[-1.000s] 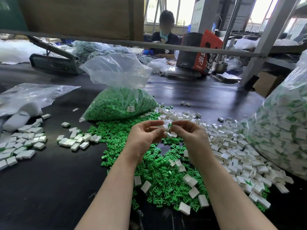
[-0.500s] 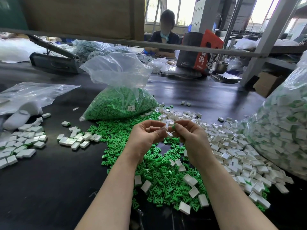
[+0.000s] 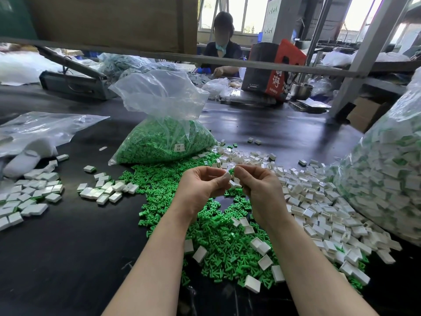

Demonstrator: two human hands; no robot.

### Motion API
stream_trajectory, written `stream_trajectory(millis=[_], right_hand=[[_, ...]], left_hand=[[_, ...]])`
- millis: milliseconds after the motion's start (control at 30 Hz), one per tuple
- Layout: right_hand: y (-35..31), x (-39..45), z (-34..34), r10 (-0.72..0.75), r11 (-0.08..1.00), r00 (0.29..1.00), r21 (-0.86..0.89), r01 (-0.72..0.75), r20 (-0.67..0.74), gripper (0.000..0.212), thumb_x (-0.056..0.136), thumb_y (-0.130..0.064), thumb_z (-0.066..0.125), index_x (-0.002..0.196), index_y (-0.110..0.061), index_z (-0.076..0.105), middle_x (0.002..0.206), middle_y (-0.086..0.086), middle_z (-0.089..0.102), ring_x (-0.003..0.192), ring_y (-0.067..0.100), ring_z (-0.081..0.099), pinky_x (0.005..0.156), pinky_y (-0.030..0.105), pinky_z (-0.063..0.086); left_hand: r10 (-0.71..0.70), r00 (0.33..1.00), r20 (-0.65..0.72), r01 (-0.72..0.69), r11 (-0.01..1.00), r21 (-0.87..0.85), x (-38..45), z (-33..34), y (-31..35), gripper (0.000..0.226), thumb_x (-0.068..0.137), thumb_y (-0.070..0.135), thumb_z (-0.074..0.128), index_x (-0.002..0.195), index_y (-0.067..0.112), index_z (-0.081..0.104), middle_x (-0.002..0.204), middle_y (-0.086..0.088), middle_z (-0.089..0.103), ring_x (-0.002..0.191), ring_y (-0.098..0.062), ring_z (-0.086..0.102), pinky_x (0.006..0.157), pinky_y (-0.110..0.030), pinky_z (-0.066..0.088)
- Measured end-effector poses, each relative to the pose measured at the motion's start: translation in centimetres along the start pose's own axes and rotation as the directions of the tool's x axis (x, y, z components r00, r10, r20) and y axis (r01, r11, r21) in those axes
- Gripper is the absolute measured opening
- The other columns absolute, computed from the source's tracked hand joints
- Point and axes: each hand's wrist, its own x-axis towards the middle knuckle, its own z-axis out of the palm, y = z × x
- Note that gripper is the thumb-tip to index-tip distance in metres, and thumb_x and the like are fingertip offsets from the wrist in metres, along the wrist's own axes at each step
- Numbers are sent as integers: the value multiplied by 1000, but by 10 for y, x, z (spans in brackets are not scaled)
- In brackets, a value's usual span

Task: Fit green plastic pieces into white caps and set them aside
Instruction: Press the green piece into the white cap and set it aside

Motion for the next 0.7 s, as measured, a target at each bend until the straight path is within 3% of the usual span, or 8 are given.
stream_trajectory(millis=[133, 300, 700], right_hand=[[1, -1, 1, 15, 998, 1000, 63, -15, 10, 8, 85, -9, 71, 91, -4, 70, 65, -7, 67, 53, -2, 56, 53, 12, 45], [3, 0, 1, -45, 995, 999, -94, 44, -11, 3, 84, -9, 73, 83, -12, 72, 66, -9, 69, 56, -4, 58, 55, 11, 45], [4, 0, -6, -48, 949, 994, -305, 75, 95, 4, 89, -9, 69, 88, -8, 73, 75, 1, 74, 62, 1, 65, 56, 11, 47]], left_hand=[[26, 1000, -10, -26, 1000, 8, 0, 0, 0, 30, 64, 21, 80, 87, 4, 71, 77, -12, 75, 73, -21, 73, 64, -23, 57], [44, 999, -26, -43, 998, 36, 1, -2, -1, 23, 73, 12, 79, 90, 1, 70, 77, -14, 74, 70, -19, 72, 62, -22, 55], [126, 991, -40, -112, 964, 243, 2, -2, -4, 10, 81, 0, 74, 90, -3, 69, 72, -11, 73, 64, -15, 71, 58, -18, 53]])
